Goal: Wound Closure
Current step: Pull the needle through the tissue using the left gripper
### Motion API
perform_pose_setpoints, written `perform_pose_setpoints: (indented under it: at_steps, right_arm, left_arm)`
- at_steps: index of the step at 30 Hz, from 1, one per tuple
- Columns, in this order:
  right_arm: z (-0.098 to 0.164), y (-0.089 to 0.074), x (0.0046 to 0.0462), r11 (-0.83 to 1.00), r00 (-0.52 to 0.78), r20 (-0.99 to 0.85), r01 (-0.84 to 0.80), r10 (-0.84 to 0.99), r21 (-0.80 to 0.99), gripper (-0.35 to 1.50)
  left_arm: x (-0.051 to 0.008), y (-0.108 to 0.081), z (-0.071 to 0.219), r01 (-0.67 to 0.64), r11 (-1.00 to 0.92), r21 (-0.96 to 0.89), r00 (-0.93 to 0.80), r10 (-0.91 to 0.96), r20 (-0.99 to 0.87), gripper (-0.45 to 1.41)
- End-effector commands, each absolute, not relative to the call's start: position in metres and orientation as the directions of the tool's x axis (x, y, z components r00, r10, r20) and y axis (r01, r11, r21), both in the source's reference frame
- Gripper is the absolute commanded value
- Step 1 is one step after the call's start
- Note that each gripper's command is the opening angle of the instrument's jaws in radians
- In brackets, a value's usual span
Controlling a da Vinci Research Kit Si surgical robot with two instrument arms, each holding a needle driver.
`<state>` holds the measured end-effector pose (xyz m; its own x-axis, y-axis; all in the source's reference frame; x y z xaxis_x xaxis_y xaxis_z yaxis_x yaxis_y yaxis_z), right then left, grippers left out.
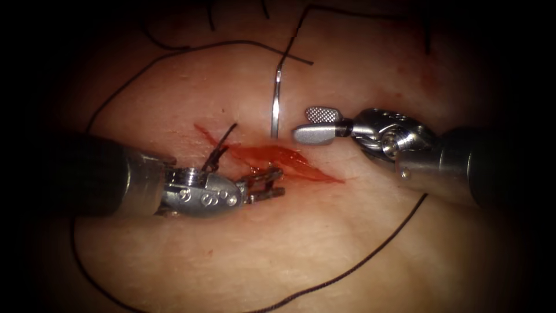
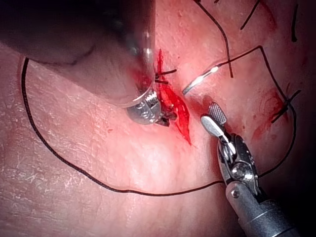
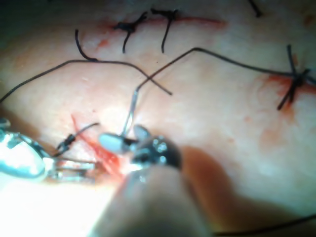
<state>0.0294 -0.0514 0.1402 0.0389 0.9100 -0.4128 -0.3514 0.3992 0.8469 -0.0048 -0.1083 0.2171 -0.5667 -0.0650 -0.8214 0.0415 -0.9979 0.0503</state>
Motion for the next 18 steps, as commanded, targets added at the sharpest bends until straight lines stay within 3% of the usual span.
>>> perform_pose_setpoints:
  at_steps: [1, 7, 13, 18]
  right_arm:
    - [0.1407, -0.0515, 0.0299, 0.399, 0.039, -0.413, -0.350, 0.910, 0.847, 1.28]
    - [0.1406, -0.0517, 0.0295, 0.400, 0.040, -0.413, -0.350, 0.910, 0.847, 1.28]
    - [0.1405, -0.0518, 0.0293, 0.400, 0.041, -0.413, -0.348, 0.910, 0.848, 1.30]
    - [0.1404, -0.0519, 0.0293, 0.400, 0.041, -0.413, -0.347, 0.910, 0.848, 1.30]
  left_arm:
    - [-0.0053, -0.1091, 0.2174, 0.055, -0.997, 0.046, -0.566, -0.069, -0.821, -0.45]
    - [-0.0054, -0.1094, 0.2152, 0.123, -0.988, -0.098, -0.517, 0.020, -0.856, -0.45]
    - [-0.0054, -0.1114, 0.2106, 0.264, -0.889, -0.374, -0.426, 0.240, -0.872, -0.45]
    - [-0.0044, -0.1108, 0.2075, 0.334, -0.828, -0.450, -0.406, 0.305, -0.862, -0.45]
